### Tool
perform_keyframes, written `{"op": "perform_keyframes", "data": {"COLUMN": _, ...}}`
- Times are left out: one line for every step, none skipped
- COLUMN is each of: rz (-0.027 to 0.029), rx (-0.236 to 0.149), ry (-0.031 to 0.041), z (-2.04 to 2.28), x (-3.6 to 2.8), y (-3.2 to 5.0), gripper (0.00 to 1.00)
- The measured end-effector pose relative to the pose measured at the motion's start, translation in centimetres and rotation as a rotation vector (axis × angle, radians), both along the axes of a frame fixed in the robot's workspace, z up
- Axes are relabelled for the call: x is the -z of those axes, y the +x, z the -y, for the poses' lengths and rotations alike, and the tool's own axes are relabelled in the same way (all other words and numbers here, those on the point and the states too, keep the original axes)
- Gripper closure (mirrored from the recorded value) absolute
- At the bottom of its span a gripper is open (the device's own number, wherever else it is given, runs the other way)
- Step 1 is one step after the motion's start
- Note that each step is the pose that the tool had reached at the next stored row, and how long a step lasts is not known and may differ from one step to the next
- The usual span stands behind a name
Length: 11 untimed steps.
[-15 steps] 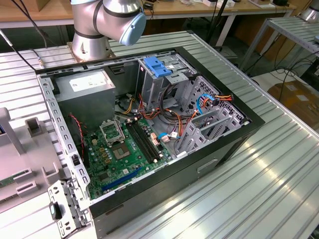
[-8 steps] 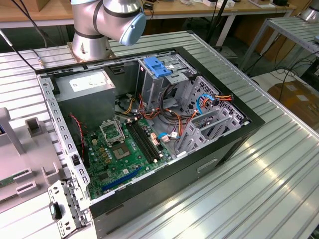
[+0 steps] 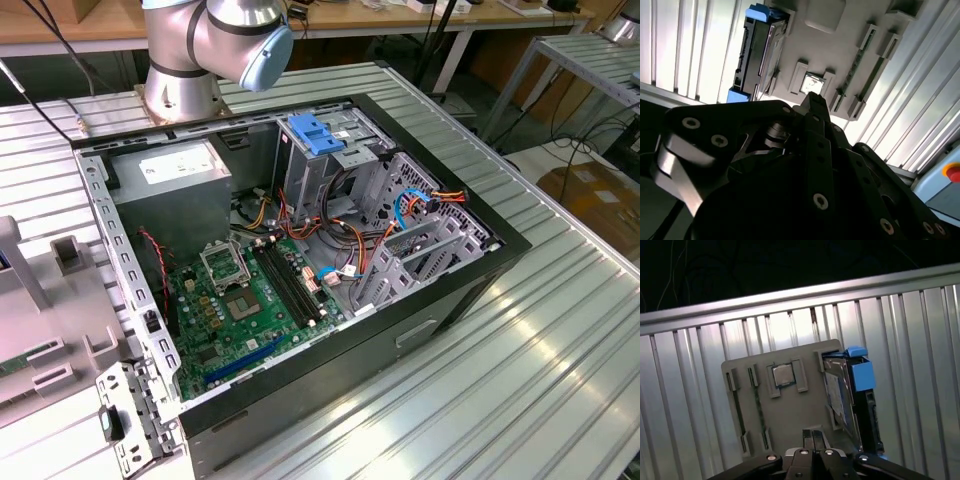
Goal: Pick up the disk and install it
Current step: 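Pick up the disk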
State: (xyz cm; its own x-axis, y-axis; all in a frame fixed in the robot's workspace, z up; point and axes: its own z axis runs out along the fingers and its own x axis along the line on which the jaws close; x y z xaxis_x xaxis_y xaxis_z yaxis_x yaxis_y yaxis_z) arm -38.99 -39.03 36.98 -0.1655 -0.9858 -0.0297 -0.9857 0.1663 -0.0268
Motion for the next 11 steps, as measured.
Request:
{"op": "perform_keyframes", "data": {"rz": 0.0000, "rx": -0.013, "ry": 0.0000, "z": 0.00, "x": 0.00, "y": 0.00, "gripper": 0.89}}
{"op": "perform_keyframes", "data": {"rz": 0.0000, "rx": -0.021, "ry": -0.0001, "z": 0.00, "x": 0.00, "y": 0.00, "gripper": 0.89}}
{"op": "perform_keyframes", "data": {"rz": 0.0000, "rx": -0.032, "ry": 0.0000, "z": 0.00, "x": 0.00, "y": 0.00, "gripper": 0.89}}
{"op": "perform_keyframes", "data": {"rz": 0.0000, "rx": -0.043, "ry": 0.0000, "z": 0.00, "x": 0.00, "y": 0.00, "gripper": 0.89}}
{"op": "perform_keyframes", "data": {"rz": 0.0000, "rx": -0.050, "ry": 0.0000, "z": 0.00, "x": 0.00, "y": 0.00, "gripper": 0.89}}
{"op": "perform_keyframes", "data": {"rz": 0.0000, "rx": -0.057, "ry": 0.0000, "z": 0.00, "x": 0.00, "y": 0.00, "gripper": 0.89}}
{"op": "perform_keyframes", "data": {"rz": 0.0000, "rx": -0.064, "ry": 0.0000, "z": 0.00, "x": 0.00, "y": 0.00, "gripper": 0.89}}
{"op": "perform_keyframes", "data": {"rz": 0.0000, "rx": -0.070, "ry": 0.0000, "z": 0.00, "x": 0.00, "y": 0.00, "gripper": 0.89}}
{"op": "perform_keyframes", "data": {"rz": 0.0000, "rx": -0.083, "ry": 0.0000, "z": 0.00, "x": 0.00, "y": 0.00, "gripper": 0.89}}
{"op": "perform_keyframes", "data": {"rz": 0.0000, "rx": -0.094, "ry": 0.0000, "z": 0.00, "x": 0.00, "y": 0.00, "gripper": 0.89}}
{"op": "perform_keyframes", "data": {"rz": 0.0000, "rx": -0.099, "ry": 0.0000, "z": 0.00, "x": 0.00, "y": 0.00, "gripper": 0.89}}
